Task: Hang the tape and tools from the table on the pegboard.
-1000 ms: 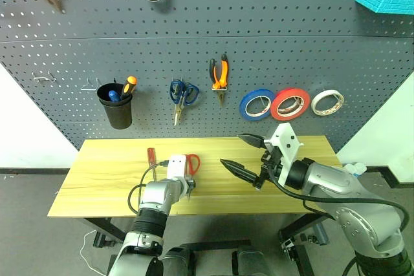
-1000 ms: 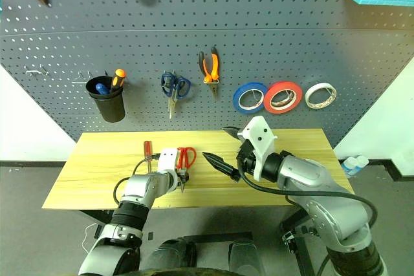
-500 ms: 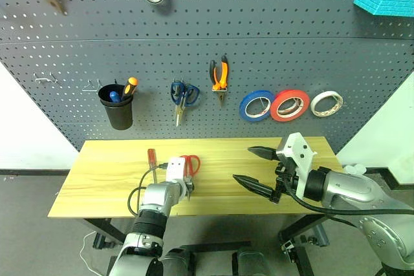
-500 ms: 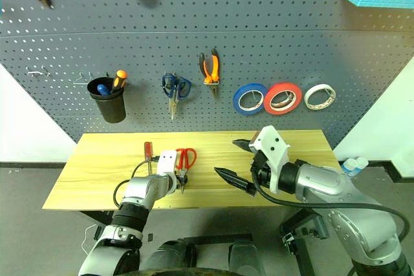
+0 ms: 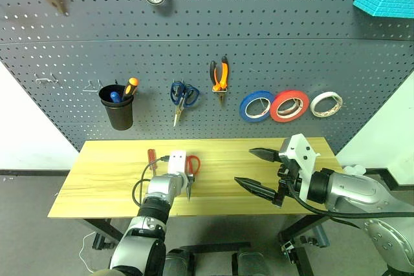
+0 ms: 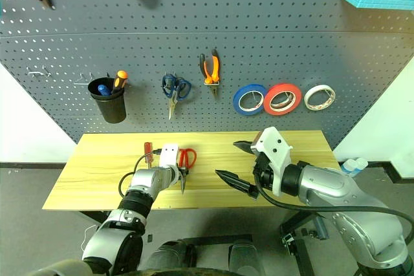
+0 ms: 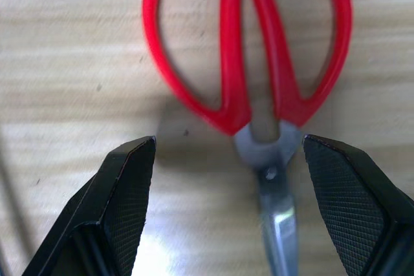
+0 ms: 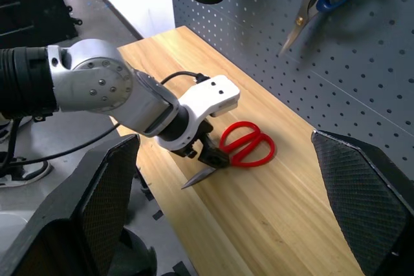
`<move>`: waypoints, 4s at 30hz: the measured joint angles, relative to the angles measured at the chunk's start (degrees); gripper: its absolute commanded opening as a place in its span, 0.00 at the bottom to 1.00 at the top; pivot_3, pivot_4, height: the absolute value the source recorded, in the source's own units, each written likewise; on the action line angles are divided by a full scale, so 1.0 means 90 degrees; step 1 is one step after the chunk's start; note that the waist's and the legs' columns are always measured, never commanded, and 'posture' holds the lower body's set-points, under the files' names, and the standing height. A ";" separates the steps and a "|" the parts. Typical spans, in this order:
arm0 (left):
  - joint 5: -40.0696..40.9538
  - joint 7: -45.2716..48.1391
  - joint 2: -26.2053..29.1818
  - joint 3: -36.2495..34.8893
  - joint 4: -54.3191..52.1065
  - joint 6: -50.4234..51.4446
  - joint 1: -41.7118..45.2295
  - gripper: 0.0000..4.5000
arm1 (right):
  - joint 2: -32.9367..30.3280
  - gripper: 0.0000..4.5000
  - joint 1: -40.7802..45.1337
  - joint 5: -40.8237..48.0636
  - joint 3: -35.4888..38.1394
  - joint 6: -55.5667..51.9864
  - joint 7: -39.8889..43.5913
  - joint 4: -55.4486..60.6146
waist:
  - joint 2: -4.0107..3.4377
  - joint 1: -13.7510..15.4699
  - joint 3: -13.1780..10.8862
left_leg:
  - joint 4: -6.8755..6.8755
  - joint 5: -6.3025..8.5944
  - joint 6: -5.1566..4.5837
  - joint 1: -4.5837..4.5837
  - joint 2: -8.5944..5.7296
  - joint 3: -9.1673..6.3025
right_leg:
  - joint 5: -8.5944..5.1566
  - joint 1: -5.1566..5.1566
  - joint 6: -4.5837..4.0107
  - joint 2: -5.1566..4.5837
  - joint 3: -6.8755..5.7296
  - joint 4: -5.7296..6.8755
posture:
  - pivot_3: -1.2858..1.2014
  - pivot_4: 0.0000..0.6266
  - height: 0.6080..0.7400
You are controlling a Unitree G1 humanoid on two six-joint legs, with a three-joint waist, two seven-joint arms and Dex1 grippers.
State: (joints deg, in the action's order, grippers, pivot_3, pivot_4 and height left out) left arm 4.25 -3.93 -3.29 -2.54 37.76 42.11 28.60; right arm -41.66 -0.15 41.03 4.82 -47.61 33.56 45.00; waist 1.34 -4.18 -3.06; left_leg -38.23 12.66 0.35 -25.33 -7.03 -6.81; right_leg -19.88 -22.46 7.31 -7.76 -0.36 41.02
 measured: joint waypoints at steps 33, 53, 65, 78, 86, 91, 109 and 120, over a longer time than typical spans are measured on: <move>-0.0006 -0.0312 -0.0196 -0.0178 0.0625 -0.0419 0.0154 0.71 | 0.0005 1.00 0.0093 -0.0021 -0.0018 0.0013 -0.0252 0.0035 | -0.0021 -0.0002 0.0066 | -0.0001 0.0002 0.0000 0.0006 0.0000 0.0001 | 0.0001 0.0009 0.0003 0.0000 0.0000 0.0000 | 0.43 0.00 0.55; -0.0042 -0.0231 -0.0126 -0.0208 0.0760 -0.0513 0.0226 0.25 | 0.0010 1.00 0.0329 -0.0163 -0.0200 0.0072 -0.0307 0.0023 | -0.0024 0.0003 0.0071 | -0.0002 0.0002 -0.0003 0.0007 0.0000 0.0001 | 0.0002 0.0012 0.0005 0.0000 0.0000 -0.0002 | 0.43 0.00 0.55; -0.0491 0.0189 0.0065 0.0630 -0.0414 -0.0570 -0.0661 0.25 | 0.0007 1.00 0.0440 -0.0292 -0.0287 0.0212 -0.0131 -0.0103 | -0.0024 0.0002 0.0071 | -0.0002 0.0004 -0.0003 0.0005 0.0000 0.0001 | 0.0002 0.0009 0.0004 0.0000 0.0001 -0.0003 | 0.43 0.00 0.55; -0.0950 0.0588 0.0402 0.1454 -0.1766 -0.0741 -0.1278 0.25 | -0.0171 1.00 0.0449 -0.0468 -0.0141 0.0502 0.0277 -0.0393 | -0.0024 0.0008 0.0071 | -0.0002 0.0007 -0.0003 0.0003 0.0000 0.0002 | 0.0002 0.0009 0.0003 -0.0003 0.0001 -0.0006 | 0.44 0.00 0.55; -0.1322 0.0900 0.0667 0.2113 -0.2651 -0.1113 -0.1681 0.25 | -0.0194 1.00 0.0660 -0.0664 -0.0149 0.0665 0.0411 -0.0639 | -0.0024 0.0018 0.0071 | -0.0002 0.0008 -0.0004 0.0002 0.0000 0.0002 | 0.0001 0.0008 0.0003 -0.0005 0.0001 -0.0008 | 0.44 0.00 0.55; -0.1557 0.1046 0.0863 0.2463 -0.3040 -0.1769 -0.1731 0.25 | -0.0194 1.00 0.0776 -0.0734 -0.0150 0.0776 0.0523 -0.0788 | -0.0024 0.0020 0.0071 | -0.0002 0.0008 -0.0004 0.0002 0.0000 0.0002 | 0.0001 0.0009 0.0002 -0.0006 0.0001 -0.0010 | 0.44 0.00 0.55; -0.2348 0.0990 0.1420 0.2673 -0.4010 -0.3954 -0.1913 0.25 | -0.0183 1.00 0.0828 -0.1040 -0.0152 0.1031 0.0619 -0.1012 | -0.0026 0.0022 0.0072 | -0.0001 0.0007 -0.0013 0.0001 0.0000 0.0004 | 0.0001 0.0007 0.0003 -0.0006 0.0001 -0.0013 | 0.45 0.00 0.55; -0.2502 0.0444 0.1578 0.1880 -0.4730 -0.4452 -0.2120 0.25 | -0.0183 1.00 0.0835 -0.1182 -0.0153 0.1172 0.0699 -0.1196 | -0.0027 0.0028 0.0072 | -0.0001 0.0004 -0.0018 0.0003 -0.0001 0.0004 | 0.0002 0.0008 0.0003 -0.0003 0.0001 -0.0012 | 0.45 0.00 0.55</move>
State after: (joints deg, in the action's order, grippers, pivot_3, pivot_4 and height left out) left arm -18.27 0.06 10.91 14.37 -4.81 2.04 9.52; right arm -43.31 7.36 30.39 3.44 -37.06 39.85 34.23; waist 1.10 -3.92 -2.41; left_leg -38.24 12.70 0.19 -25.31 -7.04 -6.78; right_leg -19.86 -22.39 7.34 -7.79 -0.35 40.92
